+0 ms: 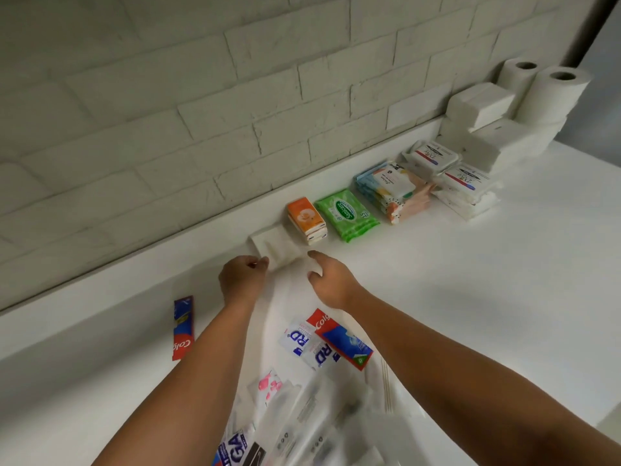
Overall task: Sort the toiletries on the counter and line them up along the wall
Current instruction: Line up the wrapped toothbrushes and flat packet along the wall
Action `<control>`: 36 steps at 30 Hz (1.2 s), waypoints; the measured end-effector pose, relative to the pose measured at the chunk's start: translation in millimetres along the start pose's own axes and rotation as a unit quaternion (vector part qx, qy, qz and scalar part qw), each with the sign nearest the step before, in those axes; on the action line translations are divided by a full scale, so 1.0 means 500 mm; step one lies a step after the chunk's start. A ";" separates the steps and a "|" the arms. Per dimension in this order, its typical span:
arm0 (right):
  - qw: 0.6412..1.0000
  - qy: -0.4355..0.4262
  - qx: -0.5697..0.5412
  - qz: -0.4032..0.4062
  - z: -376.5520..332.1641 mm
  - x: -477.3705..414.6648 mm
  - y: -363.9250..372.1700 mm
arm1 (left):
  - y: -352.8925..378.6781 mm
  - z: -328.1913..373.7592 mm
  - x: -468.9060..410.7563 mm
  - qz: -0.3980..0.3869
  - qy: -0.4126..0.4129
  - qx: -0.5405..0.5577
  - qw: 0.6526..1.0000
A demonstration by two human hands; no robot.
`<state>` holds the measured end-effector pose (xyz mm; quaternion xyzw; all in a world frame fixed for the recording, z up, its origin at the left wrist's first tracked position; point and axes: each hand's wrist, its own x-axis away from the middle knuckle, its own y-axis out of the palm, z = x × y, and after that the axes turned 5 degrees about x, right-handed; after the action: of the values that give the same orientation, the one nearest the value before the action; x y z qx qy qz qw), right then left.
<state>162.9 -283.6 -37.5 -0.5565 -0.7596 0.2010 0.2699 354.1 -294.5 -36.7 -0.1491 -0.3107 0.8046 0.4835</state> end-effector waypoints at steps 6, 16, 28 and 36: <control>0.999 -0.029 -0.007 0.042 0.022 0.124 -0.055 | -0.028 0.036 0.140 -0.026 0.068 0.051 0.996; 0.989 -0.013 0.079 0.126 0.105 0.323 -0.092 | 0.008 0.025 0.382 -0.177 0.142 0.075 0.971; 0.948 0.010 0.315 0.042 0.187 0.387 -0.081 | 0.086 -0.011 0.478 -0.226 0.266 -0.228 0.909; 0.950 0.049 0.309 -0.009 0.195 0.380 -0.099 | 0.100 0.005 0.481 -0.235 0.307 -0.285 0.877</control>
<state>20.1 -117.4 -47.5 -0.4479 -0.6510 0.3961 0.4676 201.3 -103.0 -52.7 -0.4424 -0.3887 0.4576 0.6662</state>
